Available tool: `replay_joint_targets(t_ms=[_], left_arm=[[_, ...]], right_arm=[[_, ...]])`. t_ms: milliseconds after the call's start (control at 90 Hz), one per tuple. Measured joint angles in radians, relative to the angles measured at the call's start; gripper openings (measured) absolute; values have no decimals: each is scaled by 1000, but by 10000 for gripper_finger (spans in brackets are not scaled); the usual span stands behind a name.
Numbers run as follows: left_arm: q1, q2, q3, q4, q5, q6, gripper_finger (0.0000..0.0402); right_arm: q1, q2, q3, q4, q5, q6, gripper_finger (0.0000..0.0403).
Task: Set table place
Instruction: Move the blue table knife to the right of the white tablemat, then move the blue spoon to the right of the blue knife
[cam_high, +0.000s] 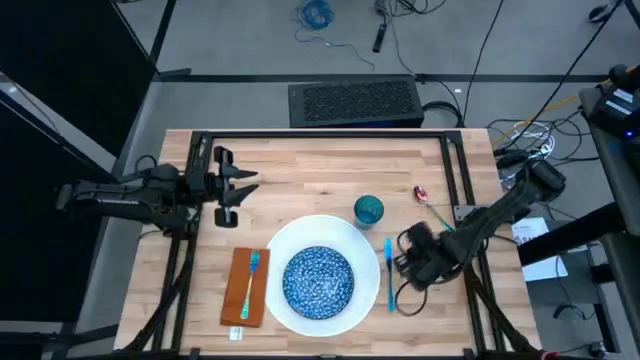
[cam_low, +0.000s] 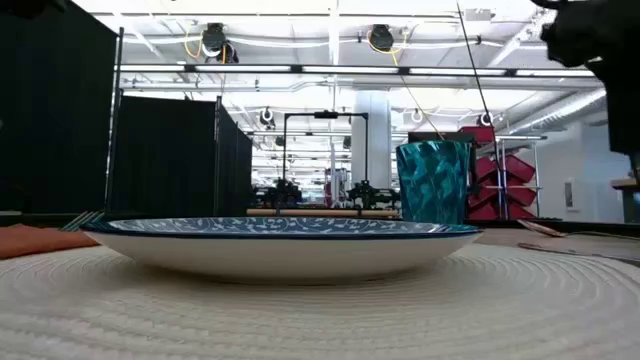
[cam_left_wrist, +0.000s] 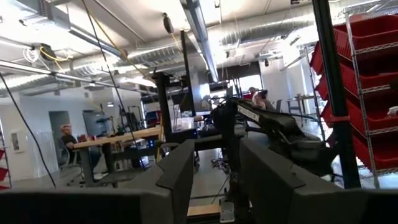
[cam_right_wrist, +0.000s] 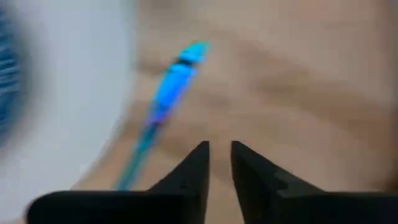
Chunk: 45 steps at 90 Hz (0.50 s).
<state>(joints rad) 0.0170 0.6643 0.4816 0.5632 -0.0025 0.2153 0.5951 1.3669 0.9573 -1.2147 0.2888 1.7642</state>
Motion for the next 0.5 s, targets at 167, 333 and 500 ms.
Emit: replay_joint_targets(t_ms=[167, 333, 500], left_arm=[[0, 0, 0, 5, 0, 0, 116], [0, 0, 0, 6, 0, 0, 116], [0, 0, 0, 3, 26, -18, 116]], right_arm=[[-156, -35, -50, -12, -3, -149, 153], [-384, -36, -137, 80, -79, -435, 192], [-578, -36, -194, 109, -129, -701, 195]])
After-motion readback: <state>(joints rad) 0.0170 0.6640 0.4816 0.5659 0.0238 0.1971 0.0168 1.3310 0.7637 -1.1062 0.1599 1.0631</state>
